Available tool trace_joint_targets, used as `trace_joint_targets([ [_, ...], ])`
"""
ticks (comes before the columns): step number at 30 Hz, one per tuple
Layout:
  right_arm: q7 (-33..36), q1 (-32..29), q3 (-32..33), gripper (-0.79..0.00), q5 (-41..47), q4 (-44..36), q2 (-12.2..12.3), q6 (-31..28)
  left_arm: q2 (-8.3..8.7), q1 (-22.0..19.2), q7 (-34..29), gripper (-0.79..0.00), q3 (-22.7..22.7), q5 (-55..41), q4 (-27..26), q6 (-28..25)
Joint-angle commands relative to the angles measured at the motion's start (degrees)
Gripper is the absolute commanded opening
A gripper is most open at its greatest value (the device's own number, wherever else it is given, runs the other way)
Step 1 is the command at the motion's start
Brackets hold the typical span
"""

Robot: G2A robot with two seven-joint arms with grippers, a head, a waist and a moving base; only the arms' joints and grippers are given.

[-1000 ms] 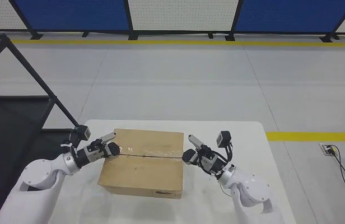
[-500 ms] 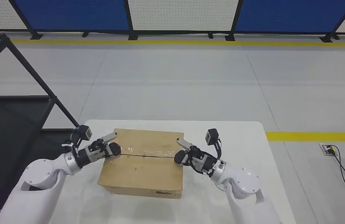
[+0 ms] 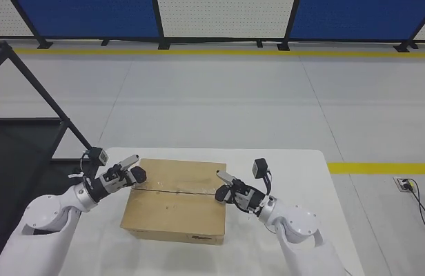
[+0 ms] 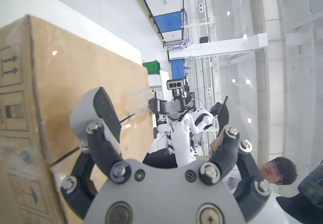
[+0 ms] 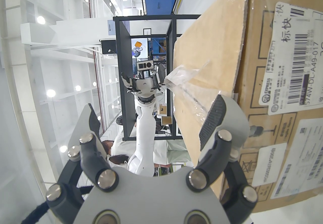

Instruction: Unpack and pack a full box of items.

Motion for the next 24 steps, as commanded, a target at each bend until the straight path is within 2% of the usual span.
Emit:
trace_joint_targets([
  [1,-0.1,-0.1,-0.1,0.000,0.2,-0.1,0.1,-0.1,0.19,1.5,0.8,0.000,-1.1,0.0,-3.2,-0.8],
  [4,-0.3,-0.1,-0.3,0.000,0.7,0.0,0.3,-0.2,0.53,3.6,2.4,0.000,-2.2,2.7,-8.9,-0.9],
  [7,-0.4,0.0,-0.4,0.000,1.2,0.1,0.5,-0.3,0.86,4.9,5.2,0.000,-2.4,9.4,-14.6,0.4],
  [12,-0.4,0.4,-1.1,0.000,1.7,0.5,0.8,-0.3,0.97,5.8,18.4,0.000,0.3,31.5,-23.4,7.9],
  [13,-0.4,0.5,-1.3,0.000,1.8,0.5,0.9,-0.4,0.90,5.8,20.1,0.000,0.4,32.8,-23.8,8.7],
  [24,-0.5,1.1,-2.4,0.000,2.1,0.7,1.1,-0.6,0.90,5.8,20.1,0.000,0.4,32.8,-23.8,8.7],
])
